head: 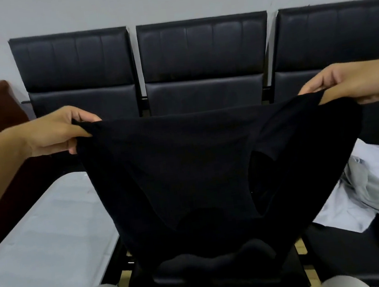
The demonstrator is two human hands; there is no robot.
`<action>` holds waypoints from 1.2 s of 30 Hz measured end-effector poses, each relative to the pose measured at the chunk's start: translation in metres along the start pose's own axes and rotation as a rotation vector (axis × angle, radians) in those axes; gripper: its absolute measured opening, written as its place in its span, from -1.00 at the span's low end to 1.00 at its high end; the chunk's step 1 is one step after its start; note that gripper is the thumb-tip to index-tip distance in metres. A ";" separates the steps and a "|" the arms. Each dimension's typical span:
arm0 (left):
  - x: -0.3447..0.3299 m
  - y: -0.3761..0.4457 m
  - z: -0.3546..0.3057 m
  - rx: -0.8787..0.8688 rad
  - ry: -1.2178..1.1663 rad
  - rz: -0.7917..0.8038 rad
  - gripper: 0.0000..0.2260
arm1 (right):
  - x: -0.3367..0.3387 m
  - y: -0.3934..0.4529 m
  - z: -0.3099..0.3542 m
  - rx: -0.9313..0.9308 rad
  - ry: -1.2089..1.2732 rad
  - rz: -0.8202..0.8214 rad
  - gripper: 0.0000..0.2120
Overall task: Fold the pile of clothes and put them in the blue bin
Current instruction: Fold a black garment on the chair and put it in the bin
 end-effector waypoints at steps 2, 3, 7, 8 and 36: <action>-0.011 0.033 0.032 0.090 0.028 0.033 -0.79 | -0.004 0.037 -0.024 -0.071 -0.006 -0.002 -0.64; -0.018 0.053 0.052 0.135 0.060 0.044 -0.84 | -0.009 0.059 -0.042 -0.116 0.002 -0.018 -0.76; -0.056 0.122 0.126 0.262 0.219 0.062 -0.74 | -0.031 0.144 -0.128 -0.229 -0.161 -0.120 -0.82; -0.067 0.139 0.145 0.278 0.248 0.048 -0.73 | -0.039 0.166 -0.151 -0.236 -0.212 -0.120 -0.82; -0.237 0.013 0.320 -0.036 0.917 0.469 -0.22 | -0.256 0.051 -0.271 -0.113 -0.927 0.071 -0.46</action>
Point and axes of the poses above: each hand's wrist, its own y-axis towards the middle knuckle, its own x-axis out of the back of the hand, z = x × y, the point moved 6 cm from there along y, towards the middle knuckle, and after that the axes turned 2 degrees about -z, right-handed, at the moved point
